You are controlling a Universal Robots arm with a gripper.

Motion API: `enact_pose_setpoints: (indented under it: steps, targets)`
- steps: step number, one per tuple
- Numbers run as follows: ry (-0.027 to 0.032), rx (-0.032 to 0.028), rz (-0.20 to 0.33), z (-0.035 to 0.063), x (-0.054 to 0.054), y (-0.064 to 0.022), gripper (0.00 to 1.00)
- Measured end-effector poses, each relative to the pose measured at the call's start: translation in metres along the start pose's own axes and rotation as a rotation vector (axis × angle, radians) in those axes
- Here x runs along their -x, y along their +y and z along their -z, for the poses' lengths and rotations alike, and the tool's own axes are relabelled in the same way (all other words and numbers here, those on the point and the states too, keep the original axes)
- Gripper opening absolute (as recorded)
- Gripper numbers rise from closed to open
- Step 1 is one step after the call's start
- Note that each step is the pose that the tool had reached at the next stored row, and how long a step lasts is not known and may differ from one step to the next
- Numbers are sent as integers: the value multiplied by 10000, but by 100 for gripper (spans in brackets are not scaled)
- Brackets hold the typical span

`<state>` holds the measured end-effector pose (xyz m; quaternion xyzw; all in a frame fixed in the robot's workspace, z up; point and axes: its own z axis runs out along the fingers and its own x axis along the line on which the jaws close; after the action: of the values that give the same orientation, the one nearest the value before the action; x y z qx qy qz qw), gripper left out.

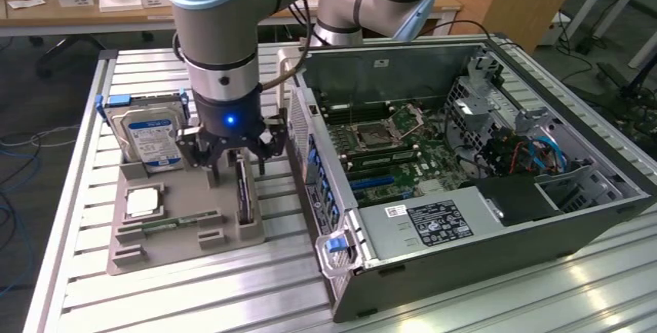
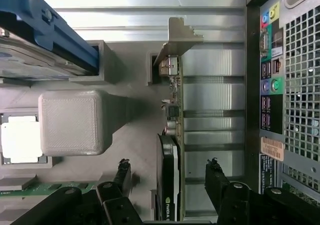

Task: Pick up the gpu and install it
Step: 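Pick up the gpu and move the gpu toward the slot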

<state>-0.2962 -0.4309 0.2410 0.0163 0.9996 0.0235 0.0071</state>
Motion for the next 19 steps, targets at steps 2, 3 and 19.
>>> enact_pose_setpoints:
  steps: [2, 3, 19]
  targets:
    - [-2, -56, -2, -46, -1, -2, 71]
    - [-3, -67, -3, -66, -1, -3, 71]
    - [-5, -90, -20, -235, -3, -12, 69]
